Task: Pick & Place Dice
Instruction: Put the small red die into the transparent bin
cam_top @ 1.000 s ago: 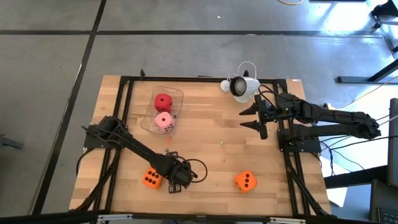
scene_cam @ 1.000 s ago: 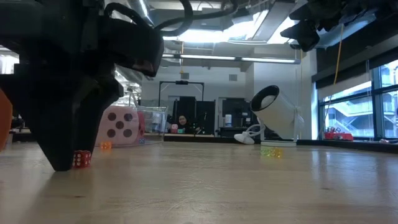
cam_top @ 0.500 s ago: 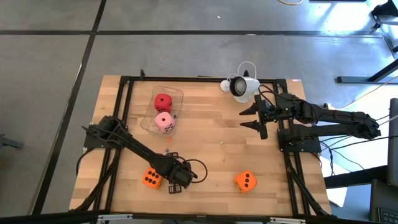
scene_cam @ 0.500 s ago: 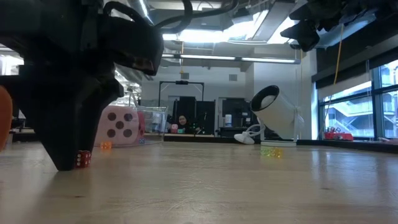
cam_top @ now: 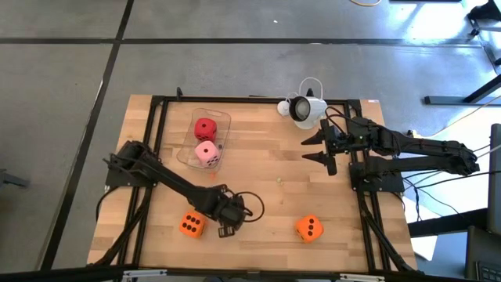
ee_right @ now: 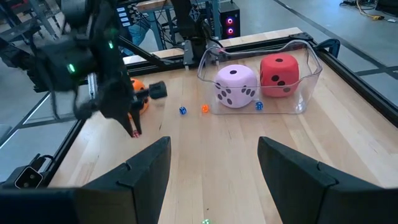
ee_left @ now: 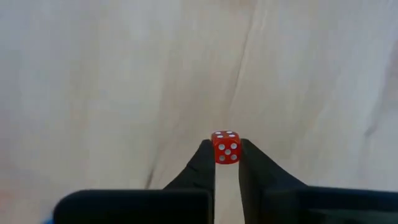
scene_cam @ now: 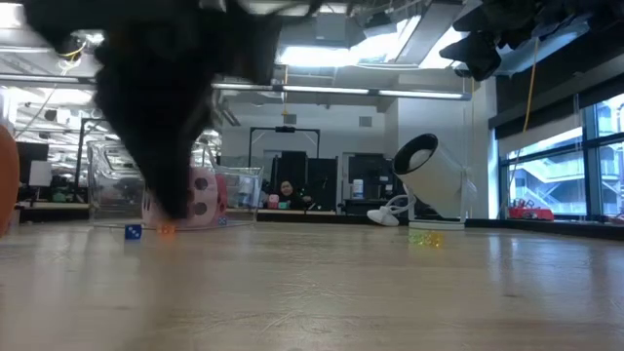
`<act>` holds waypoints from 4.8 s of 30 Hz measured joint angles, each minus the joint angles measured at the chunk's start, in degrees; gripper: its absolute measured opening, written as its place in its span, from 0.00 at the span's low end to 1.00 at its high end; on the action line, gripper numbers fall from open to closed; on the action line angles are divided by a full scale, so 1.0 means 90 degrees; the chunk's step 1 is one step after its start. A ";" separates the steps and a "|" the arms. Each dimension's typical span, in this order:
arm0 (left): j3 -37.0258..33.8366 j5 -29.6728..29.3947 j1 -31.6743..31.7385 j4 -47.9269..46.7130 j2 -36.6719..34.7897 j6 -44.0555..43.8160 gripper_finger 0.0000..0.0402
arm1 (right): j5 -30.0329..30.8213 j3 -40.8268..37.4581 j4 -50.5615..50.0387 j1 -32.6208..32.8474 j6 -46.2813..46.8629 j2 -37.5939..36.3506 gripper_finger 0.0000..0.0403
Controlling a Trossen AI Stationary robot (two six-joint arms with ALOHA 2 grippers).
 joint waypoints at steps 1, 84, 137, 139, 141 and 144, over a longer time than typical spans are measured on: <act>0.0022 -0.0068 0.0020 0.0011 -0.0105 0.0041 0.06 | 0.0007 0.0000 0.0000 0.0001 -0.0002 0.0000 0.60; -0.1842 -0.4909 0.2983 -0.1146 -0.2898 -0.0805 0.32 | -0.0014 0.0000 0.0000 0.0001 -0.0145 0.0000 0.60; -0.1839 -0.5256 0.4152 -0.0420 -0.1783 -0.3283 0.29 | 0.0012 0.0000 0.0157 -0.0006 -0.0287 0.0644 0.60; -0.1839 -0.5239 0.4190 -0.0420 -0.1783 -0.3198 0.29 | 0.0059 0.0000 0.0235 -0.0006 -0.0289 0.0701 0.60; -0.1839 -0.5177 0.4207 -0.0425 -0.1783 -0.3184 0.29 | 0.0085 0.0000 0.0286 -0.0006 -0.0290 0.0731 0.60; -0.1839 -0.5010 0.4231 -0.0493 -0.1783 -0.3171 0.28 | 0.0151 0.0000 0.0309 -0.0006 -0.0301 0.0736 0.60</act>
